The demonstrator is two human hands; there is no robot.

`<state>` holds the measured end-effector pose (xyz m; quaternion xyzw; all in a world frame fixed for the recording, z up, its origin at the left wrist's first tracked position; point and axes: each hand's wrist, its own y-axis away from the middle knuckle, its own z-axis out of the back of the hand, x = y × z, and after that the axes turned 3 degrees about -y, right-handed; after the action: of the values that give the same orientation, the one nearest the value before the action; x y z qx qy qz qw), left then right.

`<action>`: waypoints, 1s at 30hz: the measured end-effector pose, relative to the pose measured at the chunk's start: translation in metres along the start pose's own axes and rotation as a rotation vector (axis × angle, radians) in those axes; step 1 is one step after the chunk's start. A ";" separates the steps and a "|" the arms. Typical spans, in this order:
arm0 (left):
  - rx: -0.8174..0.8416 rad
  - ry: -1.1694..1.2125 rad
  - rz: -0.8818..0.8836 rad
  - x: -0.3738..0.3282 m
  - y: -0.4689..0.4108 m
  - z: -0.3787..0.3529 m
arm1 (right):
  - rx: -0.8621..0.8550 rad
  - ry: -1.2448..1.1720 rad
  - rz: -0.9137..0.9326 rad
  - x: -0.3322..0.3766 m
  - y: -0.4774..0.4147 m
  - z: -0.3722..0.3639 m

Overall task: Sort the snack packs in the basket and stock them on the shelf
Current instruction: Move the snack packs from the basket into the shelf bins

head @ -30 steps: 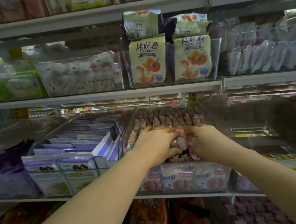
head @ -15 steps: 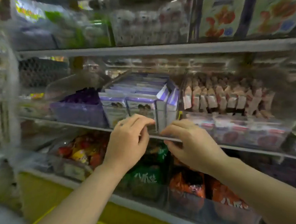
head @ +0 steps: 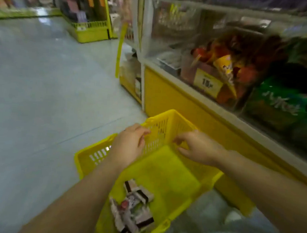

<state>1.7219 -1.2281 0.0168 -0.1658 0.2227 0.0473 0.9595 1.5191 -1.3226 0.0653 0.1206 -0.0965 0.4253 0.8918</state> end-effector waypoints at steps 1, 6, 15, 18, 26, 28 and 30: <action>0.056 -0.028 0.052 0.018 0.006 -0.009 | 0.066 -0.010 0.007 0.002 -0.012 -0.019; 0.435 -0.102 0.318 0.084 0.036 -0.069 | 0.394 -0.011 0.032 0.006 -0.055 -0.110; 0.719 0.096 0.714 0.128 0.077 -0.165 | 0.734 -0.159 -0.162 0.001 -0.101 -0.231; 0.781 0.085 0.715 0.135 0.093 -0.182 | 0.772 -0.258 -0.214 0.005 -0.109 -0.259; 0.616 0.175 0.756 0.142 0.100 -0.200 | 0.736 -0.553 -0.411 0.001 -0.122 -0.286; 0.555 0.236 0.805 0.139 0.094 -0.196 | 0.730 -0.499 -0.427 -0.005 -0.125 -0.282; 0.527 0.307 0.830 0.137 0.087 -0.190 | 0.722 -0.435 -0.427 -0.013 -0.128 -0.270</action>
<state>1.7526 -1.2087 -0.2300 0.1788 0.4124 0.3415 0.8254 1.6299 -1.3293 -0.2126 0.5267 -0.1001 0.2036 0.8192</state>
